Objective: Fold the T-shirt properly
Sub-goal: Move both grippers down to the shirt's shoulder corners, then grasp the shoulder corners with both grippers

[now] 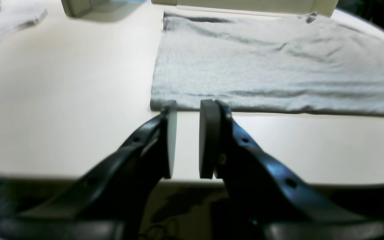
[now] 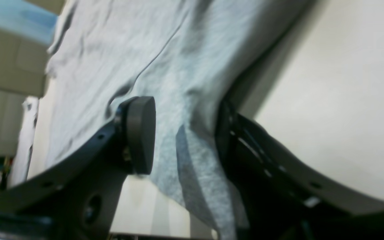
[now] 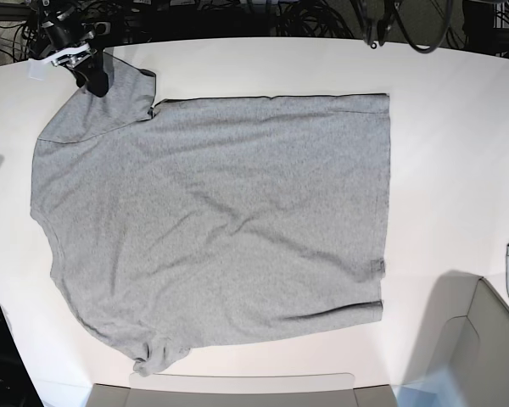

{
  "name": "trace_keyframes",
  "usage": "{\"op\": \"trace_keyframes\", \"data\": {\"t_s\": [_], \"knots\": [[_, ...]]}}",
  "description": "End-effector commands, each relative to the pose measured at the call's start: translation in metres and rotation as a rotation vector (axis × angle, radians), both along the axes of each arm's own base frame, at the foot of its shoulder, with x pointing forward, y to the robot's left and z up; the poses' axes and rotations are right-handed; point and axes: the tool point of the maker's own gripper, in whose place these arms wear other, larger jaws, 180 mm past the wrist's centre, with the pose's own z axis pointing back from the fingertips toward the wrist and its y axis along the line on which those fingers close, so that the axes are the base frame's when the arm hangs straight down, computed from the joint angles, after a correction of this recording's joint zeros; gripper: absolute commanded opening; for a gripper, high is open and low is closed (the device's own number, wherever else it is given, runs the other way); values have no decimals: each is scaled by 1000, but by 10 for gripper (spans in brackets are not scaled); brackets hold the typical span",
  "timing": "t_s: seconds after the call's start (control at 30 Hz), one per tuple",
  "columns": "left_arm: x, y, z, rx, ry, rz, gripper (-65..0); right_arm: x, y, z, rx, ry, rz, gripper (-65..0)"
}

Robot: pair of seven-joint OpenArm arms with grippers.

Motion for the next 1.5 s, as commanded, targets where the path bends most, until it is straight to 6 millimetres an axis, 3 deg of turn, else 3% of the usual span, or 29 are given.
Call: {"op": "trace_keyframes", "data": {"t_s": [0.0, 0.13, 0.27, 0.4, 0.47, 0.63, 0.73, 1.0, 1.37, 1.47], "knots": [[8, -4, 13, -10, -33, -7, -498, -22, 4, -20, -33, 124, 53, -378], [41, -13, 23, -97, 13, 21, -457, -22, 3, -20, -36, 125, 56, -378], [70, -13, 35, -297, 75, 102, -420, -21, 1, -19, -41, 125, 57, -378], [98, -3, 19, -572, 216, 173, -410, -22, 1, -19, -42, 126, 58, -378], [109, 14, 9, -693, 265, 216, -410, -22, 1, -19, -42, 126, 58, -378], [102, 64, -5, -793, 315, 349, -410, -22, 1, -20, -42, 129, 57, -378], [97, 76, -20, -782, 391, 368, -410, -24, 0, -21, -42, 134, 56, -378], [119, 39, -35, -883, 495, 204, -410, -21, -5, -18, -59, 128, 70, -378], [129, -1, -48, -953, 623, 69, -410, -21, -5, -18, -59, 128, 70, -378], [133, -22, -49, -966, 654, 13, -410, -21, -5, -18, -59, 128, 70, -378]]}}
